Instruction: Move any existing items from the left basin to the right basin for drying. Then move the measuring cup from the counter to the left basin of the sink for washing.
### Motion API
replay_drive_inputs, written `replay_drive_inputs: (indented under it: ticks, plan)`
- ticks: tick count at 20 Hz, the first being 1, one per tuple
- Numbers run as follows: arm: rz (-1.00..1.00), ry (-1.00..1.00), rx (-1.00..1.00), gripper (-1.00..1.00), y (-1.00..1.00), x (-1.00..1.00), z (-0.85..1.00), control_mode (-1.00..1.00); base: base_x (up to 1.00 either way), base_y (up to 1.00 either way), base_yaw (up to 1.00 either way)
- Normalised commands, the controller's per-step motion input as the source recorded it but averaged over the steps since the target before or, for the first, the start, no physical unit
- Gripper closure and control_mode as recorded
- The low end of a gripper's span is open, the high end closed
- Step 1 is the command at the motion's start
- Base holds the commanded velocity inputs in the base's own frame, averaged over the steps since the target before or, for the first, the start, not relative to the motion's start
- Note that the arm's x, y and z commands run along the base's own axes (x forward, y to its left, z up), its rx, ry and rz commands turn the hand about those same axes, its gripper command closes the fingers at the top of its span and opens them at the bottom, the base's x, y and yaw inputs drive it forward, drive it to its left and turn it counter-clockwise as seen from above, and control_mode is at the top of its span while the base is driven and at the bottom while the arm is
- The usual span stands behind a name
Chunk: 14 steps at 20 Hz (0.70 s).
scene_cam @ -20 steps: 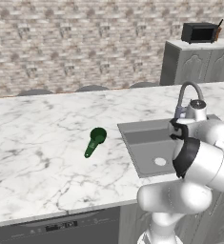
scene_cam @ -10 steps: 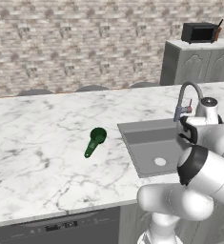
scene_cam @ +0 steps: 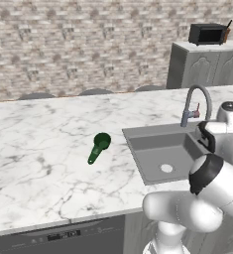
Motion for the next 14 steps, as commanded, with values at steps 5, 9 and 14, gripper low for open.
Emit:
replay_drive_inputs:
  ticks: [5,9,14]
  plan:
    - [-0.13,0.02,0.0,1.0,-0.45,-0.01,0.0,-1.0,0.0,0.0,0.0]
    - [-0.09,0.01,0.0,1.0,-0.39,0.0,-0.01,-1.0,0.0,0.0,0.0]
    - [-0.04,0.0,0.0,1.0,-0.32,0.0,-0.12,-1.0,0.0,0.0,0.0]
